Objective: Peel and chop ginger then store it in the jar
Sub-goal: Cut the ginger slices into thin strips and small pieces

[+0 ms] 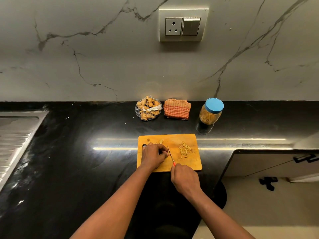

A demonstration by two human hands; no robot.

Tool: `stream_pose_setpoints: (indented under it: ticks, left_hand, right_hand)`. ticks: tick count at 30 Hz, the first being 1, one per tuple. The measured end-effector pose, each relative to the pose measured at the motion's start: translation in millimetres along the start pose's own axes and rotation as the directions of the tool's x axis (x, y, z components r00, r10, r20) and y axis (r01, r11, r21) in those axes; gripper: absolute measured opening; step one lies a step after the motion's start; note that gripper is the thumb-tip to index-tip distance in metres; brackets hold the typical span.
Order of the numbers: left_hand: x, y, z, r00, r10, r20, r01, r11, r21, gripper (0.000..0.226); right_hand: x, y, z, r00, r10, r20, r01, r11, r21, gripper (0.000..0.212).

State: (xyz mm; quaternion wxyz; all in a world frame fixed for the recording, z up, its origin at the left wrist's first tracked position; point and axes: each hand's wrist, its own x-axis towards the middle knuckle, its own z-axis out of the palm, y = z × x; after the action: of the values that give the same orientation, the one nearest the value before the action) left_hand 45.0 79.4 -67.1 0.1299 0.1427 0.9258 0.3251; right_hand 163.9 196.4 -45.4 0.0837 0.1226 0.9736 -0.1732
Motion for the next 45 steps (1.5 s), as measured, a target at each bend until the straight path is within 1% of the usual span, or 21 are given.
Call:
stream_pose_setpoints:
  ticks: [7, 13, 18, 22, 27, 31, 38, 42, 45]
  left_hand:
    - [3, -1, 1, 1.000, -0.007, 0.001, 0.007, 1.000, 0.000, 0.010]
    - [4, -3, 2, 1.000, 0.003, 0.013, -0.003, 1.000, 0.008, 0.010]
    - [4, -2, 1, 1.000, 0.012, 0.010, -0.012, 1.000, 0.025, 0.011]
    - [4, -3, 1, 1.000, 0.011, 0.006, -0.012, 1.000, 0.022, 0.010]
    - [4, 0, -1, 1.000, 0.017, 0.010, -0.018, 1.000, 0.024, 0.009]
    - [4, -1, 0, 1.000, 0.015, 0.009, -0.015, 1.000, 0.020, 0.008]
    - [4, -1, 0, 1.000, 0.009, 0.007, -0.009, 1.000, 0.012, 0.007]
    - [3, 0, -1, 1.000, 0.001, 0.011, -0.001, 1.000, 0.014, 0.009]
    - [4, -2, -1, 1.000, 0.009, 0.023, -0.009, 1.000, 0.004, 0.009]
  right_hand:
    - [0, -1, 0, 1.000, 0.002, 0.021, -0.002, 1.000, -0.015, 0.040]
    - [1, -3, -3, 0.999, 0.008, 0.043, -0.005, 0.997, -0.074, 0.039]
    - [4, -3, -4, 0.995, 0.001, 0.099, 0.008, 0.996, -0.088, 0.035]
    - [10, -8, -8, 0.985, 0.014, 0.174, 0.003, 0.995, -0.095, 0.032]
    - [10, -11, -9, 0.980, 0.028, 0.197, -0.008, 0.995, -0.102, 0.032]
    - [1, -8, -7, 0.983, 0.046, 0.180, -0.028, 0.995, -0.097, 0.031]
    - [-8, -2, -8, 0.990, 0.053, 0.128, -0.049, 0.998, -0.036, 0.029]
    - [-8, 9, -9, 0.993, 0.080, 0.088, -0.078, 0.997, -0.020, 0.033]
    - [-5, 17, -11, 0.994, 0.086, 0.073, -0.083, 0.996, -0.037, 0.032]
